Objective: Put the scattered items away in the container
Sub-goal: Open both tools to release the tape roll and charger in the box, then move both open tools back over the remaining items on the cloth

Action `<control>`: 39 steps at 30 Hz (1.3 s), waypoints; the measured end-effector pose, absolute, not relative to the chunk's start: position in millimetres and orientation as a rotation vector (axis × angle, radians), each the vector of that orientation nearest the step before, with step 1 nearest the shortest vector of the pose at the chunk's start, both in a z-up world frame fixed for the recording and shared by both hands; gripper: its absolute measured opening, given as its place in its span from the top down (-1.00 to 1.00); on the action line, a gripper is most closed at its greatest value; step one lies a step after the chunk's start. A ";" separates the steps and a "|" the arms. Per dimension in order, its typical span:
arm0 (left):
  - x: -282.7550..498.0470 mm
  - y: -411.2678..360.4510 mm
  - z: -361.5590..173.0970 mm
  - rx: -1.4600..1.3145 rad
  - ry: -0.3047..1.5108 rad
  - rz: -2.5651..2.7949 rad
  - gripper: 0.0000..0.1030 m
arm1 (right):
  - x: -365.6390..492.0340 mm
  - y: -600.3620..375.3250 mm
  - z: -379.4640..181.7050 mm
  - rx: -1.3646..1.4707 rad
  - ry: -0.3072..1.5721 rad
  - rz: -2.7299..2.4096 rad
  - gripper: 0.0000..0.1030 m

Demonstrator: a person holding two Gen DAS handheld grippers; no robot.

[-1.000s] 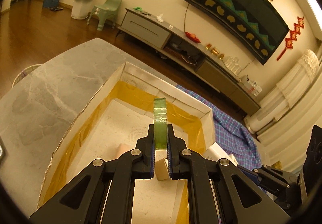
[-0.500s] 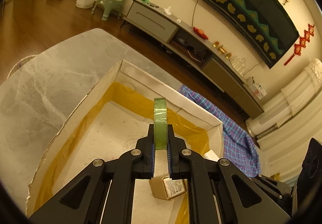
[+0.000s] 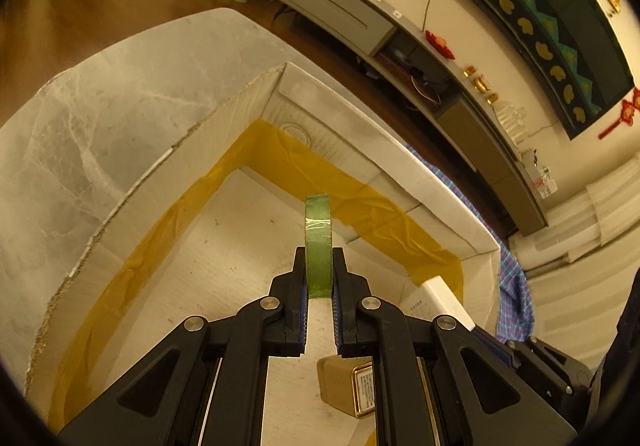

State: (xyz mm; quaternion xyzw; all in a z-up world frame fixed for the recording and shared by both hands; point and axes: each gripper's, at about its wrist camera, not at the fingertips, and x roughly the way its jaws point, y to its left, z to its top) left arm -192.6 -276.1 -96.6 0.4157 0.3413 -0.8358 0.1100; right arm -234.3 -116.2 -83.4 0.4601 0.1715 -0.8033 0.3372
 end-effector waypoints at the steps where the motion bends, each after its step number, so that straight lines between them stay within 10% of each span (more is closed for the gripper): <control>1: -192.7 -274.5 -97.2 1.227 1.000 -2.460 0.81 | -235.9 -116.8 -84.8 1.204 0.448 -2.097 0.55; 6: -189.4 -277.1 -103.1 1.219 1.031 -2.411 0.19 | -242.6 -119.2 -93.8 1.235 0.456 -2.116 0.54; 31: -127.1 -298.2 -38.3 0.916 1.096 -2.472 0.16 | -168.6 -46.1 -44.9 1.010 0.121 -2.038 0.35; 39: -114.1 -239.2 -9.4 0.904 0.840 -2.649 0.16 | -111.8 -5.5 -38.8 0.867 0.101 -1.984 0.32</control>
